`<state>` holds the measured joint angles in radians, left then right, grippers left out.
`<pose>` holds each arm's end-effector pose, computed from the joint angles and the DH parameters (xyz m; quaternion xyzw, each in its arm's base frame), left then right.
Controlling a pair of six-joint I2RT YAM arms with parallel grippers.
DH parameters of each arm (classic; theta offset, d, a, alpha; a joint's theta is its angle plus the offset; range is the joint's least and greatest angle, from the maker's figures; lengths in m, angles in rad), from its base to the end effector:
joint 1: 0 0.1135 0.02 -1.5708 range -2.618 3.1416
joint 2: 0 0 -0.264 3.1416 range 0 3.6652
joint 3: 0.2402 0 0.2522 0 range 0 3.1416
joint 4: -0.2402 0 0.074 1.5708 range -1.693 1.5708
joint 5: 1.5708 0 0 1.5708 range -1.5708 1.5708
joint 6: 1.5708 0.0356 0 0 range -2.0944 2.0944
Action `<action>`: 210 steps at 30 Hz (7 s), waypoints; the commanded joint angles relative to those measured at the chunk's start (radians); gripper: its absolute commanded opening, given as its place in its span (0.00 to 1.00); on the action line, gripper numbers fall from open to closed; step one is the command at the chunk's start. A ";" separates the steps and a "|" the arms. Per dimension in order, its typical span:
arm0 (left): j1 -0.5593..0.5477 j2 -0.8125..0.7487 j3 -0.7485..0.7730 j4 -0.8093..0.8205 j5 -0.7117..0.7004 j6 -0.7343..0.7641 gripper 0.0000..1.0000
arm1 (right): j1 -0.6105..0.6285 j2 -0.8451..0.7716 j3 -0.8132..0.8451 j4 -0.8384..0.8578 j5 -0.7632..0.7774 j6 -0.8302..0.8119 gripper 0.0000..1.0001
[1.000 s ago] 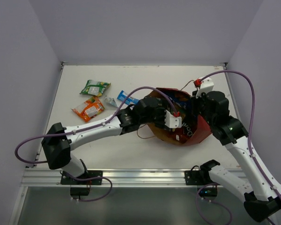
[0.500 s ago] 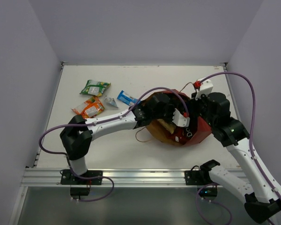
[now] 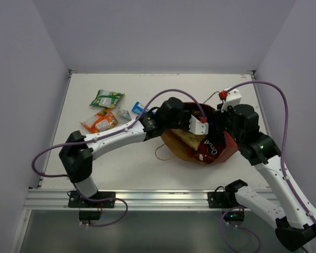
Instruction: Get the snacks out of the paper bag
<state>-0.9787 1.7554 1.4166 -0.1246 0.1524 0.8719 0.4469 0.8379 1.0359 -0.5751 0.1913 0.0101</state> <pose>0.2283 -0.3491 0.2994 0.7016 0.4782 -0.0926 0.5201 0.1590 0.0687 0.3766 -0.1260 0.8154 0.0498 0.5628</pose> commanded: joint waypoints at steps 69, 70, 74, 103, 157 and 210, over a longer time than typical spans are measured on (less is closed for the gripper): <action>0.021 -0.050 0.068 -0.376 0.217 -0.022 0.59 | 0.013 0.053 0.050 0.034 -0.079 -0.050 0.00; 0.021 -0.042 0.068 -0.372 0.208 -0.019 0.52 | 0.013 0.052 0.049 0.035 -0.076 -0.050 0.00; 0.021 -0.059 0.084 -0.362 0.171 -0.011 0.04 | 0.013 0.046 0.032 0.049 -0.055 -0.048 0.00; 0.303 -0.466 0.160 0.086 -0.310 -0.303 0.00 | 0.013 0.086 0.056 -0.038 0.313 0.045 0.00; -0.115 -0.215 -0.176 0.052 0.205 -0.260 1.00 | 0.053 0.072 -0.089 0.274 0.016 -0.289 0.00; 0.601 -0.588 -0.214 -0.278 -0.896 -0.715 0.00 | 0.039 0.056 -0.103 0.124 0.339 -0.056 0.00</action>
<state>-0.4721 1.1751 1.1870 -0.3111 -0.5808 0.3202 0.4900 0.8974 0.8864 -0.4061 0.5312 -0.0818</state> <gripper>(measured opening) 0.030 0.023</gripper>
